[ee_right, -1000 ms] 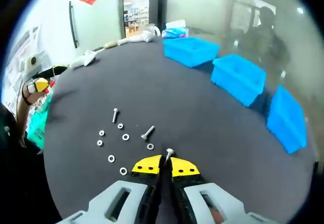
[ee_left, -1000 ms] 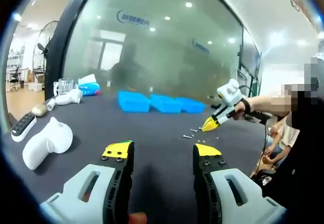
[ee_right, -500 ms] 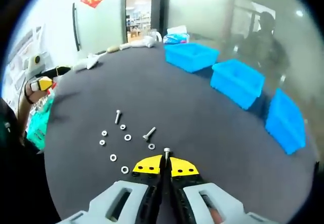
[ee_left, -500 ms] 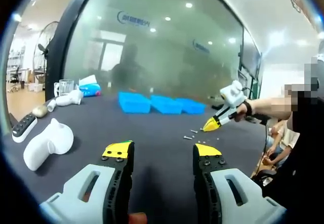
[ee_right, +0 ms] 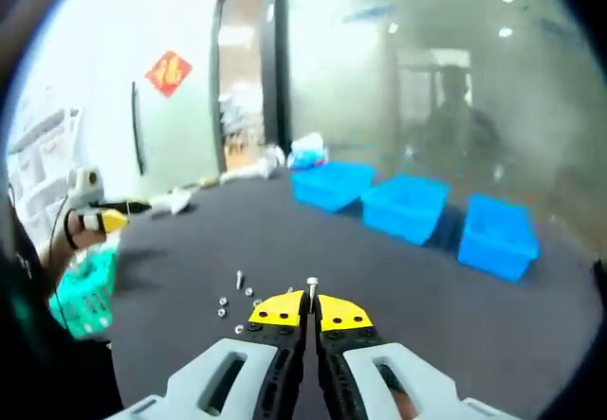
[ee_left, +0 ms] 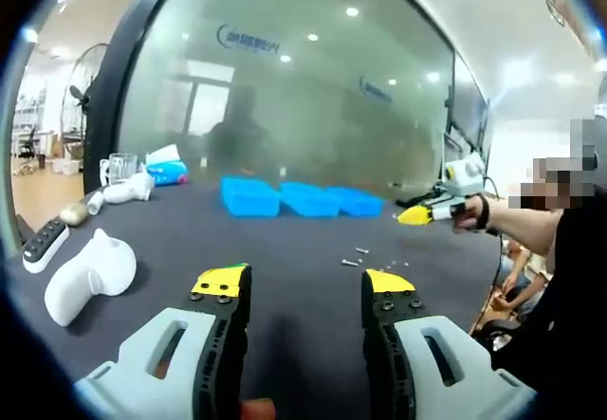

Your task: Sort the screws, nuts, and washers into the corresponding bins

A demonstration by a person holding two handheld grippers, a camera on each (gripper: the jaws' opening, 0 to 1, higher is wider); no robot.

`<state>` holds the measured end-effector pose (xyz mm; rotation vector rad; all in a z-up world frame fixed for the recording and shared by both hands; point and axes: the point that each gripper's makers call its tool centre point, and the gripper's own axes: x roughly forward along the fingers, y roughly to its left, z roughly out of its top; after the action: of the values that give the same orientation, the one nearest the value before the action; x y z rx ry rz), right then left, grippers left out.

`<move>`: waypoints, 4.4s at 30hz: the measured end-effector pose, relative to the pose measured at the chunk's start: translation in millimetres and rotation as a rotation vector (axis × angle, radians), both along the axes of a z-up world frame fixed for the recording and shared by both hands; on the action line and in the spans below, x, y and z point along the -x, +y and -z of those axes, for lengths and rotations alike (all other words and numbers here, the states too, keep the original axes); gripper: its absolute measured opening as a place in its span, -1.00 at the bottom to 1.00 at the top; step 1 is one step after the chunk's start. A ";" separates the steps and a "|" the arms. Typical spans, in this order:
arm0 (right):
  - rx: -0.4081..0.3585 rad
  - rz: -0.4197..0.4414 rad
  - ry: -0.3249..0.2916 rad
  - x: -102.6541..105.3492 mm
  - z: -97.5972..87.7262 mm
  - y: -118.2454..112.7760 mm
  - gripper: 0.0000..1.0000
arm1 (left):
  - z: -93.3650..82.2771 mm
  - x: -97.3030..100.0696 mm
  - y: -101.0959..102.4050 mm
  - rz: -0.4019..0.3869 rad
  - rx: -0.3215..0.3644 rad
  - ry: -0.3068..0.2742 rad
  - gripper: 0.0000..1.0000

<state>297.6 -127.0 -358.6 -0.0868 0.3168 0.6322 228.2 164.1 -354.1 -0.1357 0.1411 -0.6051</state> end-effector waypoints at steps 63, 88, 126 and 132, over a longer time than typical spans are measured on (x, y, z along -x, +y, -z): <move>-0.057 0.368 -0.230 -155.6 -75.3 -132.7 -0.98 | -10.8 -3.4 -5.7 -0.001 -0.014 -0.030 -0.09; 0.020 0.471 -0.129 -214.3 -32.1 -141.5 -0.97 | -7.6 -4.6 -1.2 -0.012 -0.010 -0.023 -0.09; -0.013 0.258 -0.275 -97.2 -59.7 -83.3 -0.20 | -15.3 -2.7 -10.6 0.003 -0.021 -0.036 -0.09; -0.089 0.245 -0.300 -43.3 -65.9 -78.6 -0.19 | -14.9 -2.8 -11.2 0.006 -0.020 -0.034 -0.09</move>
<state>340.9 -205.5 -292.8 -0.0548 0.0075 0.3818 231.0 152.9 -339.2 -0.1058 0.1151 -0.6113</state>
